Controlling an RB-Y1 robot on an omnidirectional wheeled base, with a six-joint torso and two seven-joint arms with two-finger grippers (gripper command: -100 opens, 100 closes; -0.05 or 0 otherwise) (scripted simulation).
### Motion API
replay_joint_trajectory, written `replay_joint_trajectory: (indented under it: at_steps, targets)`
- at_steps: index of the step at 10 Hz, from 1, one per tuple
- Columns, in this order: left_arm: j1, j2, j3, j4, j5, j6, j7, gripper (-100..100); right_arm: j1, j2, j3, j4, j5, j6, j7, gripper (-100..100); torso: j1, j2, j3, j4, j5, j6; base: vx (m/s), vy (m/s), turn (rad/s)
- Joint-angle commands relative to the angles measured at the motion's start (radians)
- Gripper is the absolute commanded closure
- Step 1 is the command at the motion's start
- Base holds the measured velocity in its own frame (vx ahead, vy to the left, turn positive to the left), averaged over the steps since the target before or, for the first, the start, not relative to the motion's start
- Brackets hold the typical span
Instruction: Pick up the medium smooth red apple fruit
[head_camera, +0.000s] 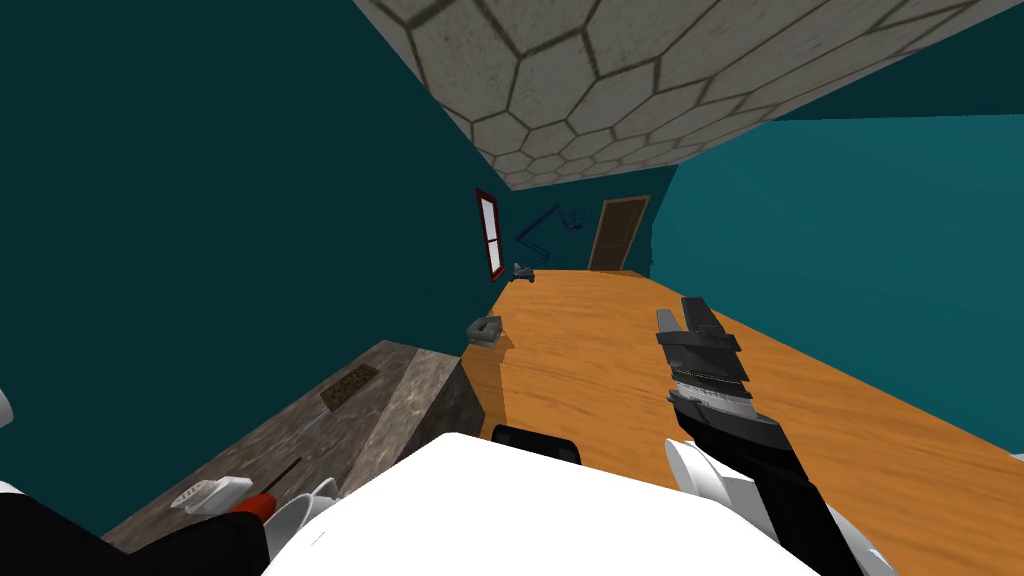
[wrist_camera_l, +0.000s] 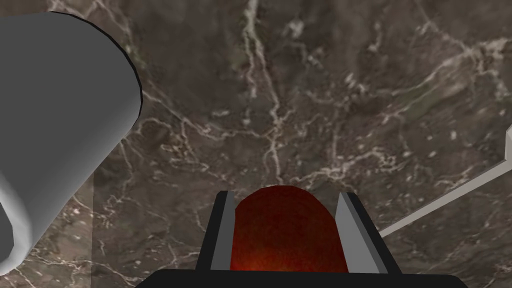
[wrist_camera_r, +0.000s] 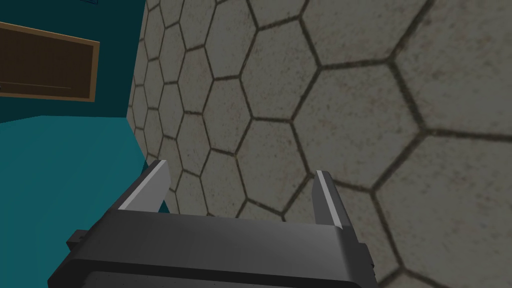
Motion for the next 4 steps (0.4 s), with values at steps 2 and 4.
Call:
replay_joint_trajectory:
  at_steps: [2,4]
  targets:
    - [0.016,0.038,-0.014,0.025,0.02,-0.051,0.009,100,0.0,0.0,0.0,0.0,0.0,0.0,0.0,0,0.0,0.0,0.0,0.0,0.0,0.0,0.001,-0.033,0.044]
    - [0.013,0.029,-0.009,0.021,0.014,-0.041,0.009,0,0.0,0.0,0.0,0.0,0.0,0.0,0.0,0,0.001,0.0,0.0,0.0,0.0,0.0,0.0,-0.006,0.004]
